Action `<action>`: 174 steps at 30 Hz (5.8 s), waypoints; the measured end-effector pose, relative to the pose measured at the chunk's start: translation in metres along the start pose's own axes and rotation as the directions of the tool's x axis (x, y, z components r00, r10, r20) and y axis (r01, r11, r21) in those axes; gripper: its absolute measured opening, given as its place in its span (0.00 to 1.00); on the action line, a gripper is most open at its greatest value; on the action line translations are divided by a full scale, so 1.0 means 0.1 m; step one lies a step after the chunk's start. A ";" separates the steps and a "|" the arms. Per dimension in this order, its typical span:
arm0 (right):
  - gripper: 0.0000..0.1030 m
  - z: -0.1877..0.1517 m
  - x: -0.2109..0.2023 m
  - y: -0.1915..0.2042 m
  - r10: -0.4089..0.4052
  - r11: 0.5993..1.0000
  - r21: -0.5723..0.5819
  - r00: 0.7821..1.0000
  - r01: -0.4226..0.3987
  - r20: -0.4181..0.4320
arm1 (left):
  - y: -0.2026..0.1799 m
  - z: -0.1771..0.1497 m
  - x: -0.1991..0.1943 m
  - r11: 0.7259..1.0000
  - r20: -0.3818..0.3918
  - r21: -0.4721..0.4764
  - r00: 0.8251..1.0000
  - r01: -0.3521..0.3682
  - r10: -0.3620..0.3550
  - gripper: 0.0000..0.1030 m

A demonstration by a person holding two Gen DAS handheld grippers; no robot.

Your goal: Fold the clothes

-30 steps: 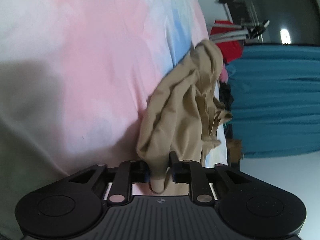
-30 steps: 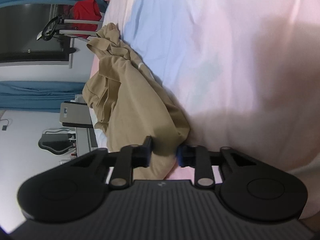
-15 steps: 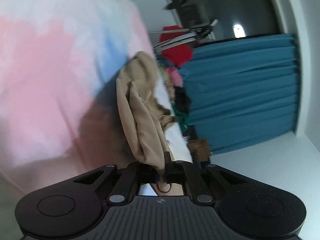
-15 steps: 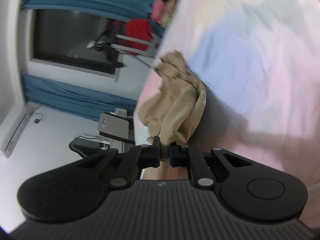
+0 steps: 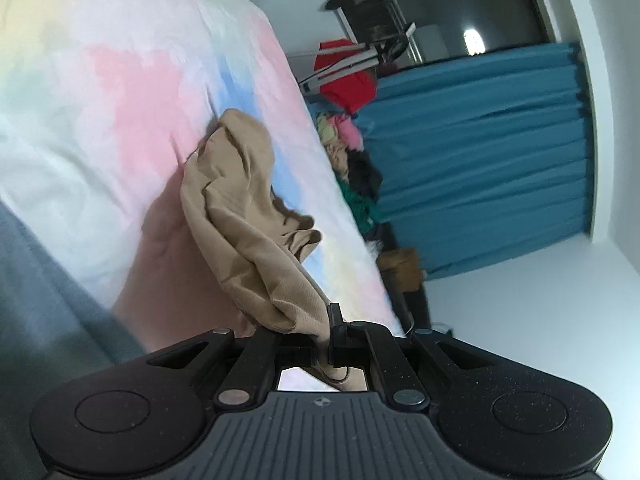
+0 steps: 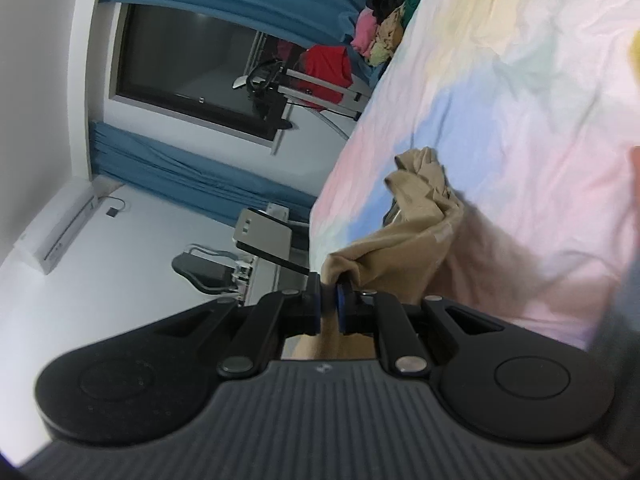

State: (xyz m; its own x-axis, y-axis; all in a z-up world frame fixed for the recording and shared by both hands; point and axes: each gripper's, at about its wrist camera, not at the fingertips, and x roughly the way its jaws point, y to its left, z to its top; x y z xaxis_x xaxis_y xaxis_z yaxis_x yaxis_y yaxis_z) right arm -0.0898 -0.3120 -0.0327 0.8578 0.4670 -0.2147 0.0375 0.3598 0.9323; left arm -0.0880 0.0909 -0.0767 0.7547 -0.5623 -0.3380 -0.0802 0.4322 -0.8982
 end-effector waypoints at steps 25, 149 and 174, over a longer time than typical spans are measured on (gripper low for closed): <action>0.10 0.82 2.23 -0.47 -0.196 0.976 0.101 0.981 0.194 0.010 | -0.03 1.17 1.89 0.949 0.144 0.172 0.960 -0.264 0.241 0.07; 0.91 -0.31 2.13 -0.64 0.017 0.938 0.325 0.918 0.122 -0.395 | 0.84 0.93 1.50 0.987 -0.065 -0.140 0.996 -0.077 0.068 0.38; 0.27 0.08 1.31 -0.17 -0.088 0.988 0.124 0.996 0.089 -0.011 | 0.21 0.91 1.18 0.975 -0.003 -0.110 0.981 0.195 -0.196 0.22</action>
State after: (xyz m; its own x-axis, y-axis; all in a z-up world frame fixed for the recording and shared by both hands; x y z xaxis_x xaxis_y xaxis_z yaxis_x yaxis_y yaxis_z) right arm 0.0258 -0.2632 -0.0743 0.8453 0.4424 -0.2996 0.1772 0.2970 0.9383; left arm 0.0583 0.0976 -0.1100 0.7535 -0.6387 -0.1562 -0.0033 0.2339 -0.9722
